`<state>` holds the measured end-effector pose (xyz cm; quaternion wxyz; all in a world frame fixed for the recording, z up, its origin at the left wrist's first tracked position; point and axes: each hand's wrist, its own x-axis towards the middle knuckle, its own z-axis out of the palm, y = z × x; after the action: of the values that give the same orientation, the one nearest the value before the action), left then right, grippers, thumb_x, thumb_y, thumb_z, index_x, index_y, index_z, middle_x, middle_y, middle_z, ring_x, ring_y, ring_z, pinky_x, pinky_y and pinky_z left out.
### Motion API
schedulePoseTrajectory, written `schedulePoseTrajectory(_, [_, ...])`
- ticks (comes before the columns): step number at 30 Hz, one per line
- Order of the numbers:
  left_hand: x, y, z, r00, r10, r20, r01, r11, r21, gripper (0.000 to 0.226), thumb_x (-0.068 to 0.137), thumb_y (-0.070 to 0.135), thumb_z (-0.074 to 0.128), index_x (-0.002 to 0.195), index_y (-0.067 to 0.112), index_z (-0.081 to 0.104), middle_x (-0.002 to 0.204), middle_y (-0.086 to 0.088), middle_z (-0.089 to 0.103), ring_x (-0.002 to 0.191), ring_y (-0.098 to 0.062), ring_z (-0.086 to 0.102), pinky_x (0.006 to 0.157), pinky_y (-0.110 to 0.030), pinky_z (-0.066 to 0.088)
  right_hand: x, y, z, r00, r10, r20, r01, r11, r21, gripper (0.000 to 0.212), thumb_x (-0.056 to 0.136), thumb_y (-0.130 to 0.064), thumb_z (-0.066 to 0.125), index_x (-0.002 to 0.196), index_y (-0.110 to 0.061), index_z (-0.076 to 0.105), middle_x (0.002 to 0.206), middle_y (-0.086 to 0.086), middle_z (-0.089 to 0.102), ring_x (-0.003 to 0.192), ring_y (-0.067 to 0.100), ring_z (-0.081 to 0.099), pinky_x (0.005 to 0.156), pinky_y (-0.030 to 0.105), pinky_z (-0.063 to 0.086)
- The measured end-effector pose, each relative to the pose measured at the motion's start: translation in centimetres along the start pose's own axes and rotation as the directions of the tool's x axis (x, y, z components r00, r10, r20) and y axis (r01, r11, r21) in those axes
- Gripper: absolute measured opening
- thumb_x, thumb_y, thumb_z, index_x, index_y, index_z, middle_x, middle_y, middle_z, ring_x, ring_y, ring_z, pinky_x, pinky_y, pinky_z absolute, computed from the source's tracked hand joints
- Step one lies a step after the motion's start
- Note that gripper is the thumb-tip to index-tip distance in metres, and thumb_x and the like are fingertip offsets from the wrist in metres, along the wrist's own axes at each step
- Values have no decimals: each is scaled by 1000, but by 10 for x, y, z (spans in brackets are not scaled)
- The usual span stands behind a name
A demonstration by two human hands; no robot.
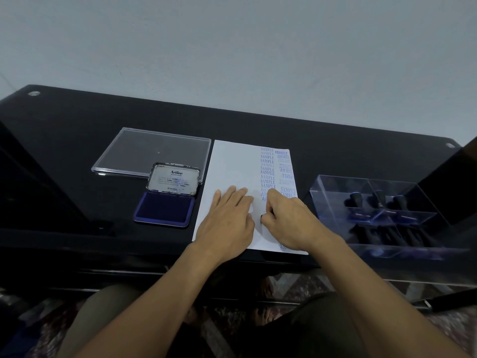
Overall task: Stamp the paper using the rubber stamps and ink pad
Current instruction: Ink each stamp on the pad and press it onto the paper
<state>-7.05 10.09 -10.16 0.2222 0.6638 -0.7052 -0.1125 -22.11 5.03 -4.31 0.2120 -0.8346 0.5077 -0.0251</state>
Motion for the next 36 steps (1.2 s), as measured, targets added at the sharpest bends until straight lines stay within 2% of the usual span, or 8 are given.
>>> schedulePoseTrajectory(4, [-1,-1,0,1000,2,3,-2,1000,4,46,102,23,32,147,15,37,161,-1,22,151,-19,6,124,-41,-2,0,0,0,1000,-3,-3,3,1000,3,12,97,-22,46,89,-15,41,80,6,56,70,25,50,57,37,40])
schedulePoseTrajectory(21, [0,0,1,1000,3,-8,-3,1000,12,46,101,22,32,147,15,38,161,-1,23,151,-19,7,124,-41,-1,-1,0,2,1000,7,-20,-7,1000,15,13,95,-22,46,86,-17,39,80,7,56,74,27,52,62,42,45])
schedulePoseTrajectory(36, [0,-1,2,1000,4,-4,-4,1000,24,47,101,23,31,147,16,37,162,-1,21,151,-19,5,123,-40,-2,-3,0,4,998,-17,-52,17,1000,-6,14,96,-22,45,85,-19,37,79,5,54,69,24,50,55,37,38])
